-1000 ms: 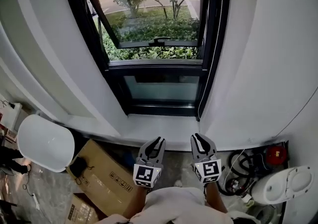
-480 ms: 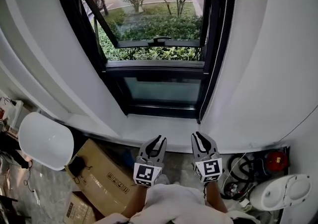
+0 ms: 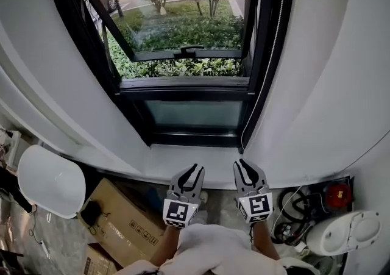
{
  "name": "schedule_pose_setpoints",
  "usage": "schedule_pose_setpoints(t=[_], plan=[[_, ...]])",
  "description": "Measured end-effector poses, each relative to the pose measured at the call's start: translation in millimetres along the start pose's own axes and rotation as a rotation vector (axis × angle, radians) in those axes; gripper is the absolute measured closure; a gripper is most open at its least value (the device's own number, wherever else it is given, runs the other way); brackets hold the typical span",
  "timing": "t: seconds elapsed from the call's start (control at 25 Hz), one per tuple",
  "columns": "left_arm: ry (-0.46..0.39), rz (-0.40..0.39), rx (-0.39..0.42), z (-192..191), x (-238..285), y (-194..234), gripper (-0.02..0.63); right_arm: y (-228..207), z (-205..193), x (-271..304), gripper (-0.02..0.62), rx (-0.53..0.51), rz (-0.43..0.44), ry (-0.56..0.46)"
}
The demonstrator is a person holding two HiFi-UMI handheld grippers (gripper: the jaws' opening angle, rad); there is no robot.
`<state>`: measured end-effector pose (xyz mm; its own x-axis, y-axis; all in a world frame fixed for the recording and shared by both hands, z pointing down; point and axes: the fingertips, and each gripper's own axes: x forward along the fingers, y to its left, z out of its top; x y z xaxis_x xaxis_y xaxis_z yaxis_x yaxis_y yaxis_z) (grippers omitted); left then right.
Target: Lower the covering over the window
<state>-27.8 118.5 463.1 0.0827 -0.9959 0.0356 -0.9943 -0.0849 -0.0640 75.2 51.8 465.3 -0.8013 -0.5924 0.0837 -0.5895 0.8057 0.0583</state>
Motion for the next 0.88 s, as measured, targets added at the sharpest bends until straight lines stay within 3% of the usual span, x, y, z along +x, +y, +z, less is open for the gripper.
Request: schedule_pose_setpoints(t=[0.88], plan=[[0.008,-0.139,-0.001,1,115,108,0.523,-36,15,133,0.538,0.009,-0.146,0.031]])
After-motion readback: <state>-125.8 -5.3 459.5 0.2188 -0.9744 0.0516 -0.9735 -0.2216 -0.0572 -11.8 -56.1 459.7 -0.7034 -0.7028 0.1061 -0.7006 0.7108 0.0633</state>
